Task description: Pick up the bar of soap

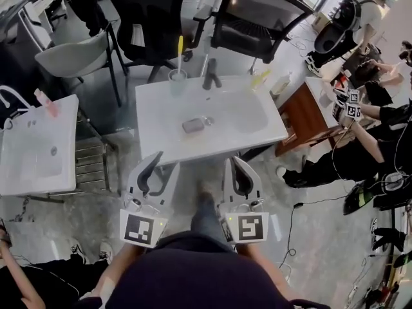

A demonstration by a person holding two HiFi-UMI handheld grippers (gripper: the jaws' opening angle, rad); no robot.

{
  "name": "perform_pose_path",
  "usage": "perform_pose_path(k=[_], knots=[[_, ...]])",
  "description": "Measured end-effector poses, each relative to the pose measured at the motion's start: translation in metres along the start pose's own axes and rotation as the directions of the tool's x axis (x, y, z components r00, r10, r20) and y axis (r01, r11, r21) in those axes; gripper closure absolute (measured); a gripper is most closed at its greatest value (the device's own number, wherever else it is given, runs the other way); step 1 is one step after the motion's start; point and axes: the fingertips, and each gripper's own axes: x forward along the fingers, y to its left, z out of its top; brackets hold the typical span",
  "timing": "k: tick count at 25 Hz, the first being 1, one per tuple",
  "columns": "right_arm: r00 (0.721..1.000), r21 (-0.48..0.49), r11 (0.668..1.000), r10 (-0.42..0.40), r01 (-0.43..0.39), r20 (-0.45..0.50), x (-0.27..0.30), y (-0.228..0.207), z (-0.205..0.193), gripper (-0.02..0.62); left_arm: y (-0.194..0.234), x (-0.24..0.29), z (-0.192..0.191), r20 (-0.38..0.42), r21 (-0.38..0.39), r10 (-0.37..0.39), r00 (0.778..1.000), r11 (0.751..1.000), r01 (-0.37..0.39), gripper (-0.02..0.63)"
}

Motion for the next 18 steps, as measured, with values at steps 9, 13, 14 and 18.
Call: perform_pose_path(k=[9, 13, 14, 18], knots=[[0.976, -0.021, 0.976, 0.214, -0.215, -0.038, 0.112, -0.053, -0.027, 0.578, 0.035, 0.112, -0.016, -0.012, -0.009, 0.157, 0.987, 0.987, -0.157, 0.482], [0.956, -0.012, 0.957, 0.287, -0.289, -0.068, 0.151, -0.069, -0.051, 0.578, 0.047, 0.148, -0.031, -0.054, -0.009, 0.214, 0.975, 0.977, -0.214, 0.482], [0.95, -0.013, 0.952, 0.304, -0.305, -0.074, 0.159, -0.072, -0.057, 0.578, 0.049, 0.155, -0.035, -0.065, -0.008, 0.227, 0.972, 0.974, -0.228, 0.482], [0.925, -0.004, 0.929, 0.369, -0.371, -0.088, 0.183, -0.082, -0.078, 0.578, 0.053, 0.181, -0.05, -0.099, -0.006, 0.27, 0.958, 0.962, -0.272, 0.482]])
